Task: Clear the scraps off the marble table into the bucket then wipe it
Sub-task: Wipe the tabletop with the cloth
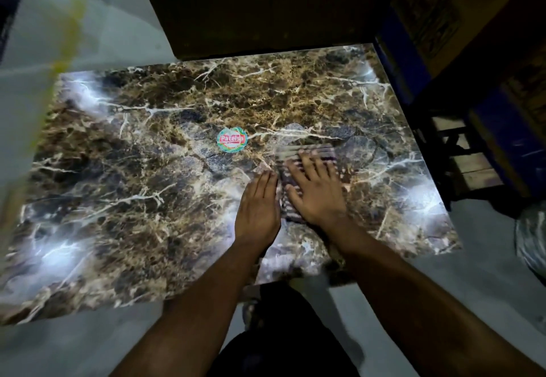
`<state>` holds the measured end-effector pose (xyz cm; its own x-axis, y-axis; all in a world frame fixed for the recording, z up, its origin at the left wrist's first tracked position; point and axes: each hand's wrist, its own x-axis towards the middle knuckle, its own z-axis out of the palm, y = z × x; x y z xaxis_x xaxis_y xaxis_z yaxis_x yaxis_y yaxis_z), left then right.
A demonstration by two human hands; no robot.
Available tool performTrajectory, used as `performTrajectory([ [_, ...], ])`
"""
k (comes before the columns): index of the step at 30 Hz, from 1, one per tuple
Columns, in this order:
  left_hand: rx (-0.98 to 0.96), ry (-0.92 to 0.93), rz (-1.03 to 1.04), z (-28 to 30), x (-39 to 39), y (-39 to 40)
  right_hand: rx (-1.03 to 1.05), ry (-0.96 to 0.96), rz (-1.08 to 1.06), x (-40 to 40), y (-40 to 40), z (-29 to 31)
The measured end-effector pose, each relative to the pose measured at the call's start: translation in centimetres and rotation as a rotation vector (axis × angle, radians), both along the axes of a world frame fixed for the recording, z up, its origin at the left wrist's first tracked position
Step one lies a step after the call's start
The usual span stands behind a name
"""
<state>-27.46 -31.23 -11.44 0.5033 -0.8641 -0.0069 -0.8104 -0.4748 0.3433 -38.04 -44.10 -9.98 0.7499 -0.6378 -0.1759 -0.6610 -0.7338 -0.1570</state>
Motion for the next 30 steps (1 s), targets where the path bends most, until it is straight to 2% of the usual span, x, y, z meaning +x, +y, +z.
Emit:
performTrajectory([
  [3,-0.032,0.019,0.006,0.2,-0.8,1.2,0.011,0.008,0.118,-4.8,2.7,-0.1],
  [6,-0.041,0.06,0.011,0.2,-1.7,2.5,-0.019,0.023,0.001,-8.5,2.3,-0.5],
  [9,-0.112,0.21,0.057,0.7,-2.5,3.5,-0.006,0.007,-0.159,-5.5,2.5,-0.2],
  [11,-0.15,0.285,0.1,0.7,-2.8,3.7,0.011,0.0,-0.092,-3.4,4.6,0.1],
  [15,-0.139,0.252,0.06,0.5,-3.4,3.9,0.049,-0.002,0.059,-8.6,8.3,-0.2],
  [18,-0.131,0.255,0.004,0.8,-4.6,4.1,0.031,0.016,-0.009,-11.9,5.2,-0.6],
  [21,-0.172,0.261,-0.014,0.6,-4.6,4.0,0.005,0.011,-0.156,-9.1,3.1,-0.3],
  [23,-0.184,0.268,0.027,0.5,-4.8,3.4,0.036,0.001,-0.112,-8.1,4.7,0.1],
  [26,-0.147,0.206,0.026,0.6,-5.3,2.2,0.042,0.006,0.041,-12.5,6.4,-0.2],
  [30,-0.129,0.131,-0.039,0.8,-6.2,0.3,-0.018,0.018,-0.108,-16.4,1.2,-0.8],
])
